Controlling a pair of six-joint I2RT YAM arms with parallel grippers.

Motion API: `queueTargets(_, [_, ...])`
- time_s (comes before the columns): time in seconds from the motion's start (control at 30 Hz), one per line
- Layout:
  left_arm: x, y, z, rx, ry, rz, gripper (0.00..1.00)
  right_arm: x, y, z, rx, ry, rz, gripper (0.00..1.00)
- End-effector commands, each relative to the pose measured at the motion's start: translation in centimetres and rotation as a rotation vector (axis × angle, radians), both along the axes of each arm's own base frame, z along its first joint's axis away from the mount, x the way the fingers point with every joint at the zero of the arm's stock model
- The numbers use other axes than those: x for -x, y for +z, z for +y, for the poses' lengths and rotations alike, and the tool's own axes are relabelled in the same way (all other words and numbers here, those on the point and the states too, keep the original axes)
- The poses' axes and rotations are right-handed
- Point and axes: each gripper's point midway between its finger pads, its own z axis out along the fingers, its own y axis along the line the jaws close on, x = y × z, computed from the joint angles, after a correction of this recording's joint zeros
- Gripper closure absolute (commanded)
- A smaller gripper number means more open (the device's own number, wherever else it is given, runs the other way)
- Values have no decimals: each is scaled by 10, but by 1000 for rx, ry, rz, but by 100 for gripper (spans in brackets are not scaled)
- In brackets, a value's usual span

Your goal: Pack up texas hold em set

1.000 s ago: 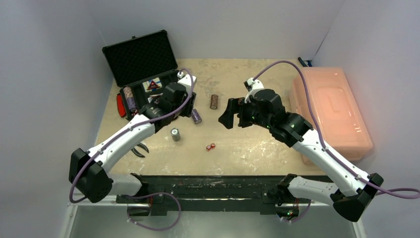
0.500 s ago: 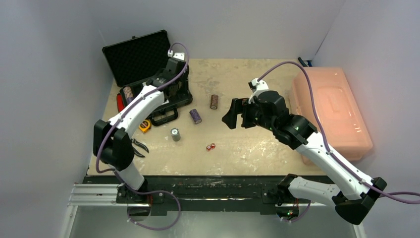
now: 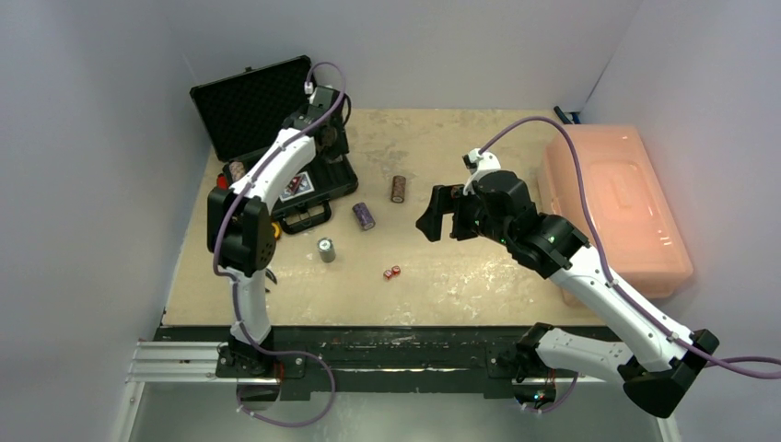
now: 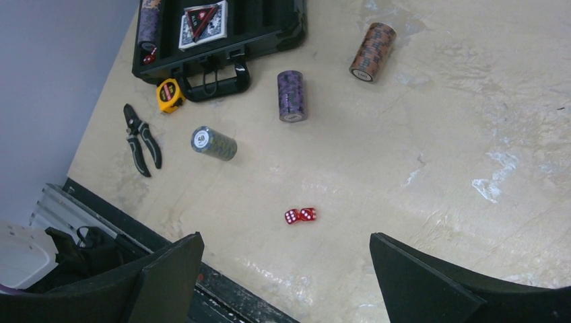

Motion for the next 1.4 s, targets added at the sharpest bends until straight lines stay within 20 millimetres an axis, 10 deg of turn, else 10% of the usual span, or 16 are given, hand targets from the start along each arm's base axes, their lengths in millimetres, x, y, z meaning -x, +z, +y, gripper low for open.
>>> queueTargets(0.0, [-33,36,-6,61,40,-92,100,0,5,-7,-2,-28,-24,1])
queueTargets(0.77, [-94,-8,3,282,85,-27,100,-2,-2,-14,39,-53,-20,1])
queueTargets(1.37, [-102,-36,22,241,123,2,100,-3,-5,-13,51,-51,-9,1])
